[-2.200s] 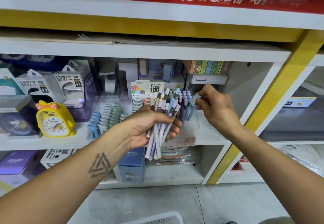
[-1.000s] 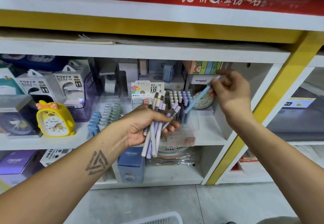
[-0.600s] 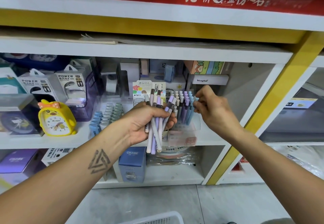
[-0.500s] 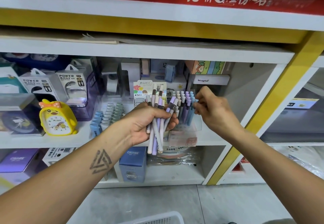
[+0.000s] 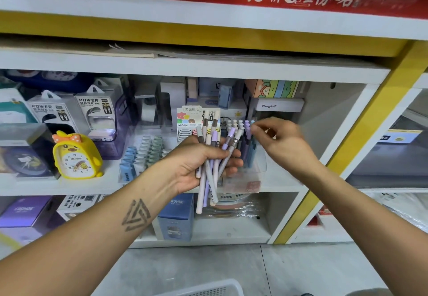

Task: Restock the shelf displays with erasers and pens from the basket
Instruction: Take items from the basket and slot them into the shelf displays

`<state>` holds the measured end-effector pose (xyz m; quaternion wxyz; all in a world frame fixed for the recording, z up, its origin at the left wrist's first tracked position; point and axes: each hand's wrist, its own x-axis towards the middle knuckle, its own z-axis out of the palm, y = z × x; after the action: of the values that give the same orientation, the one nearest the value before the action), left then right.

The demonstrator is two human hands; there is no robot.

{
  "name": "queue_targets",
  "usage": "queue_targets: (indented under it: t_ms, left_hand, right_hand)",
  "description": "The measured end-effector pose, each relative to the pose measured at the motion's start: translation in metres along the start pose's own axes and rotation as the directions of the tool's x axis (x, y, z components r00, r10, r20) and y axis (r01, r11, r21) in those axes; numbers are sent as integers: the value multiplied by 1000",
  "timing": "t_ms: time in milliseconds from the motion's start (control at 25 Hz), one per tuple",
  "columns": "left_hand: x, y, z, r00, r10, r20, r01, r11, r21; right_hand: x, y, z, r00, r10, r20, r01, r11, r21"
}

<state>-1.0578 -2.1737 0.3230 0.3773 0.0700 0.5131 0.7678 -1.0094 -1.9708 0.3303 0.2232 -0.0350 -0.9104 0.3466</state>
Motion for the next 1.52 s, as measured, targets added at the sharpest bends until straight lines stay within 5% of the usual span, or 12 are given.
queue_targets:
  t_ms: [80, 200, 360, 520, 760, 1080, 1240, 1440, 1520]
  left_hand:
    - [0, 0, 1, 1000, 3, 0, -3, 1000, 4]
    - [-1, 1, 3, 1000, -17, 22, 17, 1000, -6]
    - [-3, 7, -5, 999, -42, 3, 42, 998, -54]
    - [-4, 15, -14, 992, -21, -127, 22, 1000, 6]
    - [-4, 18, -20, 989, -31, -146, 37, 998, 40]
    - [-6, 14, -20, 990, -47, -132, 51, 998, 31]
    - [-6, 12, -18, 988, -49, -145, 53, 998, 24]
    - [-10, 8, -12, 994, -69, -87, 70, 998, 7]
    - [-13, 7, -10, 997, -66, -37, 67, 998, 9]
  right_hand:
    - [-1, -12, 5, 979, 156, 129, -191, 922, 337]
    - [-1, -20, 12, 949, 217, 228, -307, 792, 527]
    - [10, -19, -3, 930, 364, 53, -283, 616, 735]
    - [13, -14, -13, 956, 244, -164, -109, 813, 572]
    - [-3, -10, 4, 998, -64, -23, 68, 961, 267]
    - [-14, 1, 17, 966, -210, 149, 204, 978, 54]
    - [-18, 1, 14, 946, -263, 192, 241, 962, 128]
    - [-18, -2, 14, 927, -312, 207, 345, 926, -152]
    - [-15, -8, 12, 949, -270, 161, 292, 947, -134]
